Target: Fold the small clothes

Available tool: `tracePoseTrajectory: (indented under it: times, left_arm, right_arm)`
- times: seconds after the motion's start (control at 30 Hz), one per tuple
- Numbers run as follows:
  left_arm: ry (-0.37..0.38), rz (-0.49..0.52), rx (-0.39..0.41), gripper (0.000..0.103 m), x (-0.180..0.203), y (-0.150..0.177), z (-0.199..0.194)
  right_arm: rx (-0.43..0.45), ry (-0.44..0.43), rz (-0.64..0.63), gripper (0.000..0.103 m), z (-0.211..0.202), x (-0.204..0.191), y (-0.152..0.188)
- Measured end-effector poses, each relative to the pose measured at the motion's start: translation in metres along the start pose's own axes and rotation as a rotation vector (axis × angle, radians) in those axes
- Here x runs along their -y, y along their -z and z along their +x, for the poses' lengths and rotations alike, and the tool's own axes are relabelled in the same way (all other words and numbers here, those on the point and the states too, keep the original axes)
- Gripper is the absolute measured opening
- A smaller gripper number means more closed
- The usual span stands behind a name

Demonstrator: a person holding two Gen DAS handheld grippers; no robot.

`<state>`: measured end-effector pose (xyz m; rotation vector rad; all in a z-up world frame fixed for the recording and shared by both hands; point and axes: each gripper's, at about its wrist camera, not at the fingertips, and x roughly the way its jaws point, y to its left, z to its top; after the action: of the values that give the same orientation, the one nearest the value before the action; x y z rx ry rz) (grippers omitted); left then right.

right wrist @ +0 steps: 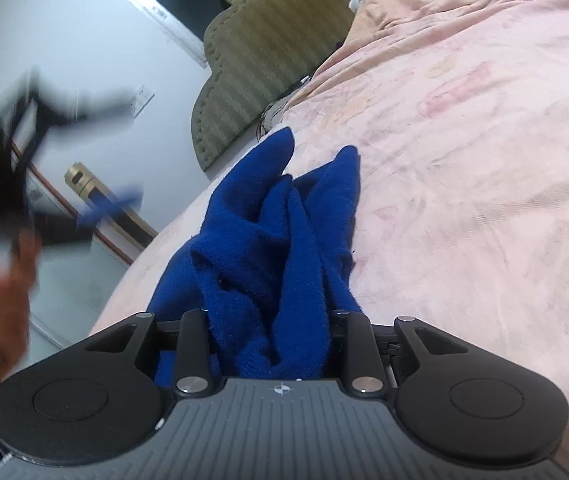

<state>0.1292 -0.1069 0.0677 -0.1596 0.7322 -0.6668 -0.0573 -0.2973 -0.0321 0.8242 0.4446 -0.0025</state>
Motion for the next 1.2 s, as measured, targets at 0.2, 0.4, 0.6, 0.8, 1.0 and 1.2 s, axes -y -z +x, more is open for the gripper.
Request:
tracePoseTrajectory:
  times: [0.2,0.4,0.6,0.8,1.0,1.2]
  left_arm:
    - [-0.177,0.069,-0.028,0.094,-0.014,0.064,-0.03]
    - [-0.215,0.093,-0.074,0.094,-0.018,0.093,-0.038]
    - [-0.199,0.094,-0.126,0.094,-0.019,0.109,-0.033]
    - [-0.168,0.138,-0.11,0.094,-0.022,0.112,-0.047]
    - [0.017,-0.112,-0.112,0.099,-0.058,0.1,-0.039]
    - [0.16,-0.109,-0.113,0.047,-0.053,0.11,-0.036]
  right_arm:
    - [-0.002,-0.107,0.409,0.031,-0.022,0.042,-0.001]
    - [0.157,0.12,0.097,0.05,-0.065,-0.004,-0.018]
    - [0.058,0.048,-0.143,0.05,-0.027,-0.053,-0.025]
    - [-0.001,0.235,-0.046,0.046,-0.02,-0.024,-0.015]
    - [-0.135,0.081,0.035,0.057,-0.017,-0.004,-0.018]
    - [-0.23,-0.018,0.033,0.039,0.014,-0.015,-0.014]
